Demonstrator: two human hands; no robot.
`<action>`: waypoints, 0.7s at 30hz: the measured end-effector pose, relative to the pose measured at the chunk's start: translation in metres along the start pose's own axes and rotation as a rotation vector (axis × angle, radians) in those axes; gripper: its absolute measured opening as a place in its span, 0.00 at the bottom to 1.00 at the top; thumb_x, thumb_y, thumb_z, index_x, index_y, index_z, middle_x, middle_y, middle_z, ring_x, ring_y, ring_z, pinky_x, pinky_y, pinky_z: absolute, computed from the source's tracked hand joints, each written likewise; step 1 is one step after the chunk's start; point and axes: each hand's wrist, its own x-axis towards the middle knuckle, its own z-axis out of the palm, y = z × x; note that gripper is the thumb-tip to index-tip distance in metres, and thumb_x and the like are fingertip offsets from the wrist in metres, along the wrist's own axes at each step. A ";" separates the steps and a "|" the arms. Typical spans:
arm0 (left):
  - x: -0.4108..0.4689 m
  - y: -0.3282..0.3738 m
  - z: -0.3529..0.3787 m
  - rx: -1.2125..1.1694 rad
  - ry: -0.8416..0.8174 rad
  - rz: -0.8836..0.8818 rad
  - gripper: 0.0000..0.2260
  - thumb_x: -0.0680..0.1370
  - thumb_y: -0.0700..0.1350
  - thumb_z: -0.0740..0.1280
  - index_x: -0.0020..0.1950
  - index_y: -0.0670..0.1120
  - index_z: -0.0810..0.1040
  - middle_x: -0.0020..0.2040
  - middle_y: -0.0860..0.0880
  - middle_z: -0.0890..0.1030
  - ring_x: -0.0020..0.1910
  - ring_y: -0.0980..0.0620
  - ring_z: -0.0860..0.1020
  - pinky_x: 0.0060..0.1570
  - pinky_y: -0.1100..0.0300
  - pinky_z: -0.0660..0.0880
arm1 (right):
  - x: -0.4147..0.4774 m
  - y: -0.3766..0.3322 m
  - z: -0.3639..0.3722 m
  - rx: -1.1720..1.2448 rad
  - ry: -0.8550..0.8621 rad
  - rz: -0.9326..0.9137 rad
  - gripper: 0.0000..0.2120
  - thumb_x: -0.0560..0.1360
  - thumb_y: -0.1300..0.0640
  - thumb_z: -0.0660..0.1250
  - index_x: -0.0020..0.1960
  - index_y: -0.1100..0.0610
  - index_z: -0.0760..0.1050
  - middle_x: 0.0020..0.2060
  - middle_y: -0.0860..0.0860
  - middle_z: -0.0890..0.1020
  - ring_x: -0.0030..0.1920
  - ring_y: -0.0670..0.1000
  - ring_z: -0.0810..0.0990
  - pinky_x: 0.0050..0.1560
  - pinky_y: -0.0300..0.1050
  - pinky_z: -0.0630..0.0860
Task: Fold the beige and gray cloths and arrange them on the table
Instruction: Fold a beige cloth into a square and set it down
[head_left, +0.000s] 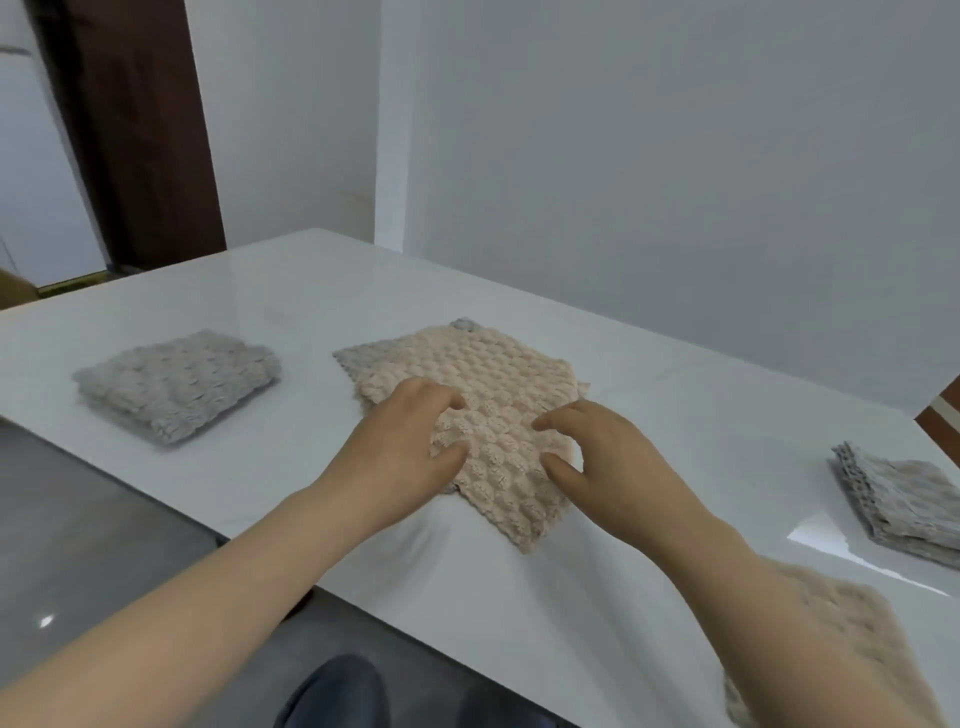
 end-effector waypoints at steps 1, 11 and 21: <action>-0.003 -0.005 -0.001 0.005 -0.002 -0.012 0.17 0.77 0.51 0.65 0.66 0.51 0.70 0.64 0.54 0.69 0.59 0.56 0.72 0.58 0.61 0.71 | 0.001 -0.004 0.006 0.002 -0.013 -0.005 0.16 0.79 0.53 0.61 0.66 0.50 0.72 0.61 0.45 0.75 0.64 0.47 0.72 0.61 0.38 0.66; -0.023 -0.039 0.003 0.003 -0.027 -0.075 0.18 0.77 0.49 0.65 0.66 0.51 0.71 0.64 0.52 0.70 0.60 0.54 0.71 0.59 0.60 0.69 | 0.002 -0.019 0.051 -0.029 -0.139 -0.011 0.16 0.78 0.54 0.61 0.65 0.50 0.73 0.57 0.48 0.76 0.60 0.51 0.73 0.59 0.43 0.71; -0.024 -0.046 0.007 0.004 -0.040 -0.070 0.18 0.77 0.48 0.65 0.66 0.50 0.71 0.64 0.52 0.70 0.61 0.53 0.71 0.59 0.62 0.67 | 0.002 -0.017 0.064 -0.068 -0.166 0.025 0.09 0.75 0.57 0.62 0.53 0.53 0.77 0.45 0.48 0.76 0.49 0.50 0.76 0.48 0.45 0.73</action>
